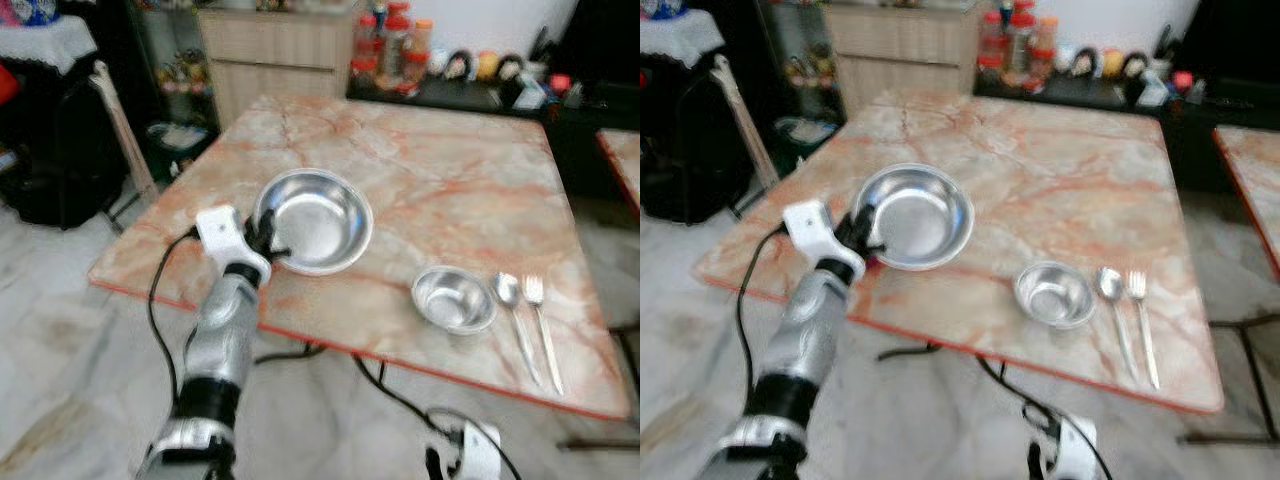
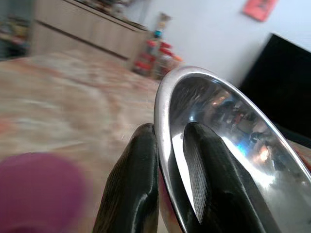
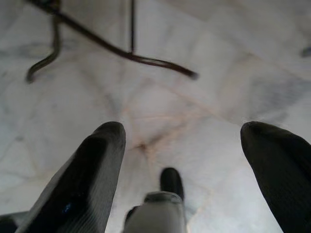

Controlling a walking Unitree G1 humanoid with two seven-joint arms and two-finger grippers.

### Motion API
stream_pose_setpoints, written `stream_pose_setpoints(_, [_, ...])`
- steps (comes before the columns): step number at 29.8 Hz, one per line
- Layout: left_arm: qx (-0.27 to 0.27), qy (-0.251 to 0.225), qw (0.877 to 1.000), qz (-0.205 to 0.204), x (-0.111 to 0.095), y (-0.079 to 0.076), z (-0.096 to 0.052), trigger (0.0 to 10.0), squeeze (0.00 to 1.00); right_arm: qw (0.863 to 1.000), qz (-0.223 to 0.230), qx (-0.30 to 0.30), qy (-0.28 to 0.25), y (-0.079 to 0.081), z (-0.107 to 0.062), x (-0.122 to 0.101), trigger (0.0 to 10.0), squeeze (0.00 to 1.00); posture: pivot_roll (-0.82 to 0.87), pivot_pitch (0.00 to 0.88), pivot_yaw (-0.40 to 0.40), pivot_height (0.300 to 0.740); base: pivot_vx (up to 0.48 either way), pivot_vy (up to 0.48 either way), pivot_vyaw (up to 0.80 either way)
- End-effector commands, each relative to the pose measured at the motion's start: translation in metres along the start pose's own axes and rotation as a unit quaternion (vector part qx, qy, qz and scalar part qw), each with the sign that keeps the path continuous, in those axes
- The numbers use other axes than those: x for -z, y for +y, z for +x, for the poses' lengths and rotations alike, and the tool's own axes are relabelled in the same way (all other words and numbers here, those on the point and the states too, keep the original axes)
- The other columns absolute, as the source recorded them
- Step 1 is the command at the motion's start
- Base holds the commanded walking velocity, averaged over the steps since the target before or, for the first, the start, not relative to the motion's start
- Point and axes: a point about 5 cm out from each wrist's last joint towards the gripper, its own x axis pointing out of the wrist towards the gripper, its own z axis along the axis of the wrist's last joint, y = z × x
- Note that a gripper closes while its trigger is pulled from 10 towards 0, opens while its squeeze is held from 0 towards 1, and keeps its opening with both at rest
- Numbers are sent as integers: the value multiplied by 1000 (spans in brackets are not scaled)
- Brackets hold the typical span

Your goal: Setting the table

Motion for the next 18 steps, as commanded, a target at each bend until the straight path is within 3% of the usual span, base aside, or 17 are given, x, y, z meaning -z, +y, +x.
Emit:
stream_pose_setpoints(1, [8, -11, 1000, -1, -4, -7, 4, 10000, 0, 1000, 5, 8, -7, -4, 0, -1, 10000, 0, 13, 0, -21, 740, 0, -281, 0])
stream_pose_setpoints(11, [0, -21, 1000, -3, -7, -3, 3, 10000, 0, 1000, 3, 7, -2, -4, 0, -1, 10000, 0, 17, 0, -26, 740, 0, -285, 0])
stream_pose_setpoints(14, [-4, -24, 1000, -3, -9, -1, 3, 10000, 0, 1000, 8, 7, -3, -5, -1, 1, 10000, 0, 18, 0, -25, 740, 0, -287, -567])
stream_pose_setpoints(18, [-3, -32, 999, -5, -13, -1, 5, 10000, 0, 1000, 5, 3, -4, -4, -1, 1, 10000, 0, 20, 0, -25, 740, 0, -285, 0])
